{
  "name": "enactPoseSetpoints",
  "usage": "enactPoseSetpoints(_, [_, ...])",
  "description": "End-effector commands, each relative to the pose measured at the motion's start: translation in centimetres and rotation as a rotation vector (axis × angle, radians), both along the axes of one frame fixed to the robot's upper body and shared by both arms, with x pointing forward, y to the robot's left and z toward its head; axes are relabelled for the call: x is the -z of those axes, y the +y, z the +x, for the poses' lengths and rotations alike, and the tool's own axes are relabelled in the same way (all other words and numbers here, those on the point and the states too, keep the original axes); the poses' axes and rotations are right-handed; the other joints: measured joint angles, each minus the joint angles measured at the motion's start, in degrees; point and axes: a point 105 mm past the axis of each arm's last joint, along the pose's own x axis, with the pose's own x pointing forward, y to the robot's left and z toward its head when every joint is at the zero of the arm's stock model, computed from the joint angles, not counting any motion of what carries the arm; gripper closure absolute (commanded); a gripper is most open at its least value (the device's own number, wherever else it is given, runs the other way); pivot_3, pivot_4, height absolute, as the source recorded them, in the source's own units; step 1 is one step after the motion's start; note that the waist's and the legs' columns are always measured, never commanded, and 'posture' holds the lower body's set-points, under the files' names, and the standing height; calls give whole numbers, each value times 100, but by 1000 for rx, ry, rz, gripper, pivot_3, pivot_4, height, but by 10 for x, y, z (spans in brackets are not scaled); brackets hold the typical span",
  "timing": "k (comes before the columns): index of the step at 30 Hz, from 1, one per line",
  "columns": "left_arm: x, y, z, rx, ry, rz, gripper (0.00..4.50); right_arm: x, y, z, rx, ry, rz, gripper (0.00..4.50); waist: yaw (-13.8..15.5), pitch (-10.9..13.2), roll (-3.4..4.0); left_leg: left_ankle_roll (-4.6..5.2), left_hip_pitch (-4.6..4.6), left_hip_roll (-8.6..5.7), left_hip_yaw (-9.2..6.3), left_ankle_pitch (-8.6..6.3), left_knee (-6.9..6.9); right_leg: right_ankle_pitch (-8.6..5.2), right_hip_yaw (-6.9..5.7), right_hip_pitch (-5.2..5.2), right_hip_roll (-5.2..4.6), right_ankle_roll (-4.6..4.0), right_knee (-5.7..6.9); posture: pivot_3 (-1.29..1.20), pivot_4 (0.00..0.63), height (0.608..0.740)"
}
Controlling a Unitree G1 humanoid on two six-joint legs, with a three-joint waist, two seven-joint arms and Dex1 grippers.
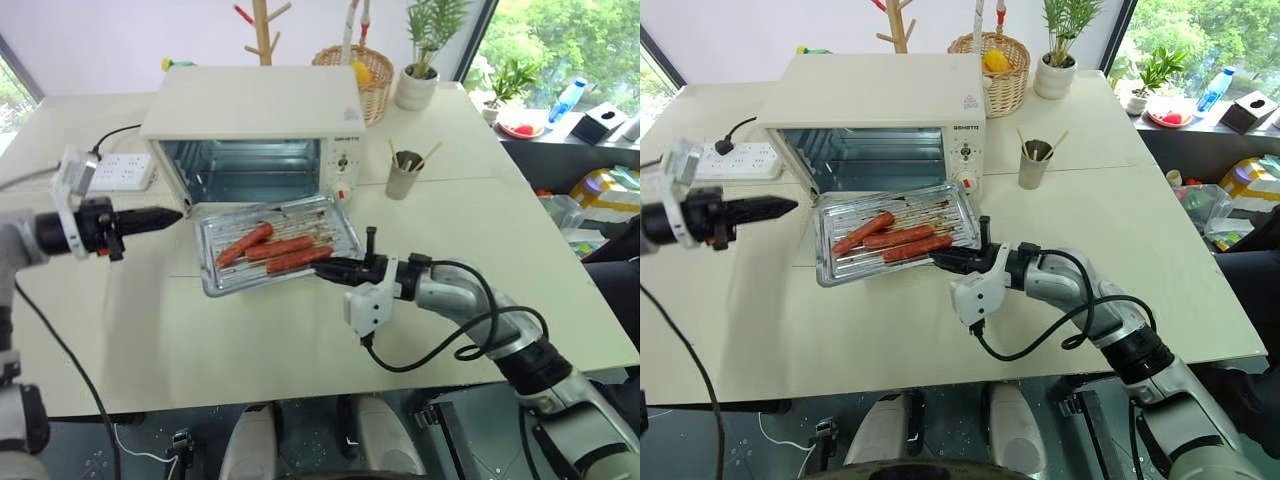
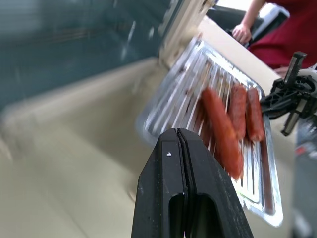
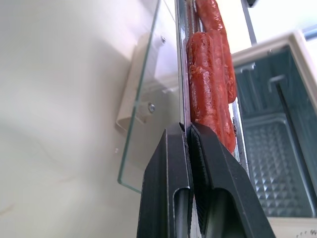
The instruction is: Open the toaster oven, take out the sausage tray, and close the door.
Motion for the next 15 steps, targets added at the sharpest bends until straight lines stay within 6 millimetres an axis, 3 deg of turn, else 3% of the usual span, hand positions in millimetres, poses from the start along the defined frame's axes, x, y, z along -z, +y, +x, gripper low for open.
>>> enactPoseSetpoints(1, [-3, -3, -13, -38, 33, -84, 4500, -17, 0, -9, -73, -47, 51, 4480, 16, 0, 0, 0, 1, 0, 0, 0, 0, 0, 0, 0, -1, 0, 0, 0, 150, 740])
enactPoseSetpoints(4, [3, -6, -17, -70, 95, -169, 3696, -17, -1, -14, -113, -54, 47, 4500, 85, 0, 0, 0, 7, -1, -7, 0, 7, 0, -3, 14, -2, 0, -1, 0, 150, 740])
enactPoseSetpoints(11, [7, -11, -28, -75, 182, -257, 111, -17, -3, -14, -115, -54, 44, 4500, 146, 0, 0, 0, 8, -1, -7, 0, 19, 0, -2, 21, -5, 0, -2, 0, 150, 740])
enactPoseSetpoints(15, [11, -17, -32, -67, 268, -345, 48, -18, -3, -12, -108, -58, 45, 4500, 150, 0, 0, 0, 9, -1, -8, -1, 20, 0, -3, 22, -6, -1, -2, 0, 150, 740])
